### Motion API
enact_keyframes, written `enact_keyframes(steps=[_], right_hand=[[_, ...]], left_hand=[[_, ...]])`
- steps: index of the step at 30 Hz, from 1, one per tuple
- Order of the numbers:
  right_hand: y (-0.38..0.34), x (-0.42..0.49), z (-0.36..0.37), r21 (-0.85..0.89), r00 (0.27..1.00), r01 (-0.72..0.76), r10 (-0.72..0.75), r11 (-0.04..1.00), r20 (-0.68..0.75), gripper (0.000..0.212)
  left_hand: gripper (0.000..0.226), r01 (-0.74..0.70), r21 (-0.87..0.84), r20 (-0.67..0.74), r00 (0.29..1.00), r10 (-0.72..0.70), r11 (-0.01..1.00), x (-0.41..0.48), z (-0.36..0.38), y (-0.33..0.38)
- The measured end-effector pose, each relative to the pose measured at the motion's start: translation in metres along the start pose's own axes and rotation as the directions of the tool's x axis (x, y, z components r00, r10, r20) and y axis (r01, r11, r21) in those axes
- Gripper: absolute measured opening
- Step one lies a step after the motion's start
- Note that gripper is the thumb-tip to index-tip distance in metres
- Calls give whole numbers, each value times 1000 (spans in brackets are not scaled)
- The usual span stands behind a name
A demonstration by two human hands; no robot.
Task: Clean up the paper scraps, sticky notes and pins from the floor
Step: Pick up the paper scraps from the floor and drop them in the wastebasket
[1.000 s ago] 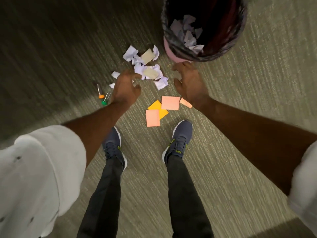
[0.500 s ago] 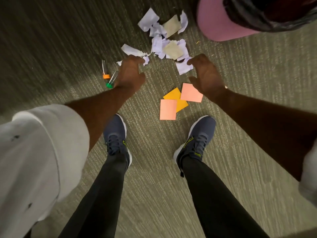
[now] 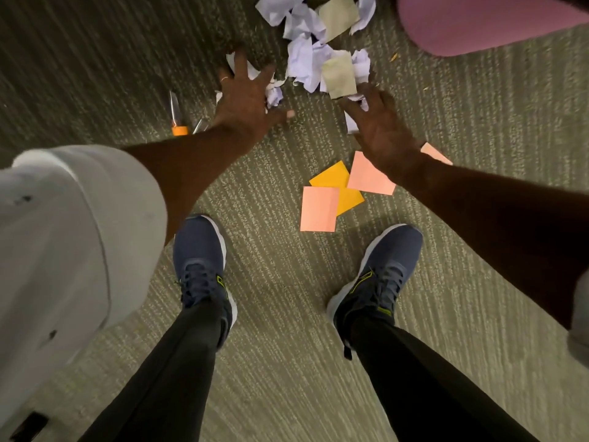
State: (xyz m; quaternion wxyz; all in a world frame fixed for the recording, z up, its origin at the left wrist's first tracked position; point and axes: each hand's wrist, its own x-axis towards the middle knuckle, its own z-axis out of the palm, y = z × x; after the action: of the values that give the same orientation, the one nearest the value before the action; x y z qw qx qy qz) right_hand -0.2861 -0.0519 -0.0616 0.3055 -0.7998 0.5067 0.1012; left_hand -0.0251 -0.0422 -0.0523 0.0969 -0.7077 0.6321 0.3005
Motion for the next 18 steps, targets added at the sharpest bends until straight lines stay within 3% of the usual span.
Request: enact_keyframes(steps=[3,7,13,18], right_hand=[[0,4,-1,-171,997,32,-43,985,-61,53],[-4,11,-7,-239,988,138,-152,961,-40,33],[-21,5,-7,-207,992,24,-48,978,-113,42],[-39,-7,-26,-156,989,-37,13,987,-150,32]], left_hand=[[62,30,24,-53,998,-29,999,-2,2,7],[37,-12,11,-118,993,13,1000,-3,1,2],[26,-146,-94,-134,982,133,985,-8,-8,-5],[15,-166,-162,-163,977,139,973,-30,-31,-3]])
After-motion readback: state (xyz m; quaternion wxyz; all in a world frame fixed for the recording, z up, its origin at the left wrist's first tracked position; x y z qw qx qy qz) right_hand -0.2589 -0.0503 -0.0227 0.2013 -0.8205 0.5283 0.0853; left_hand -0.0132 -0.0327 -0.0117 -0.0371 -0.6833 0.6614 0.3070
